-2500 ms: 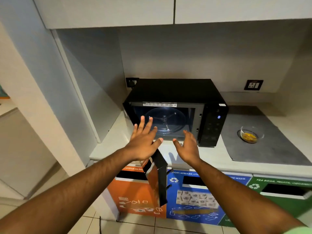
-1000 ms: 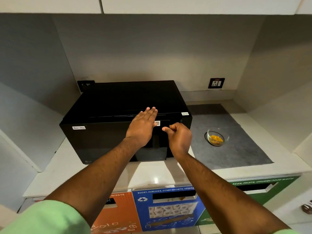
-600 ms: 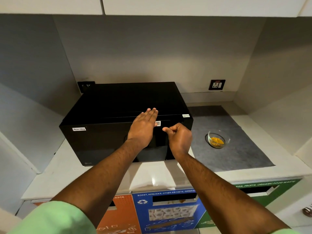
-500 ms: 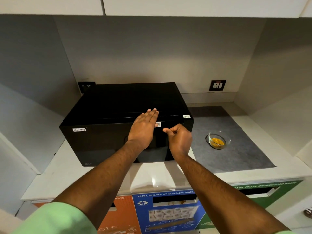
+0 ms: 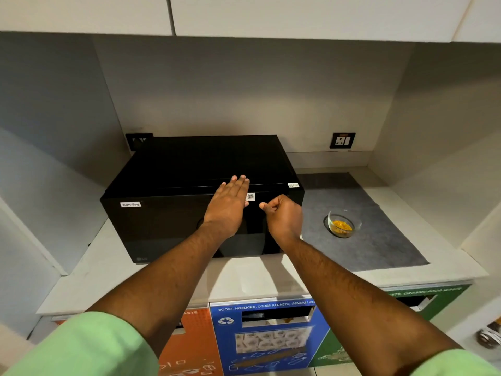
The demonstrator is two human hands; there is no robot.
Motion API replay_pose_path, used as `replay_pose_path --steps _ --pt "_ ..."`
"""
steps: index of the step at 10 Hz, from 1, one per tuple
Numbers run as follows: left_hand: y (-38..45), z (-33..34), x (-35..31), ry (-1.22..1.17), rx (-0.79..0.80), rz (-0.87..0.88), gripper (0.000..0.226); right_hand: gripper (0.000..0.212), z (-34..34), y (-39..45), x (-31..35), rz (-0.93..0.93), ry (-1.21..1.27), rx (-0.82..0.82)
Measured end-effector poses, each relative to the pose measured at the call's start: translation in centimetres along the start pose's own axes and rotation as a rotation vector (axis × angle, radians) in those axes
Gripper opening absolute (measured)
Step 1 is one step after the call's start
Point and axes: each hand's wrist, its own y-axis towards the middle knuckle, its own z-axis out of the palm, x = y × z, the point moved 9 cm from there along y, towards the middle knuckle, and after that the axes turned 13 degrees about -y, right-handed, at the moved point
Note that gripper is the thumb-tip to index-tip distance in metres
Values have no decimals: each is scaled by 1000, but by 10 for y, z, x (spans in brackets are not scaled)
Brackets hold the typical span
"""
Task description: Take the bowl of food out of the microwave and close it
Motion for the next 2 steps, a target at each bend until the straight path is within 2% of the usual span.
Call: replay_pose_path --steps 1,2 --pt "-25 -1 1 3 -13 -12 64 22 -11 -12 5 -90 -80 -14" --pt "-37 -5 3 2 -26 -33 67 32 -18 -20 15 -149 -147 -30"
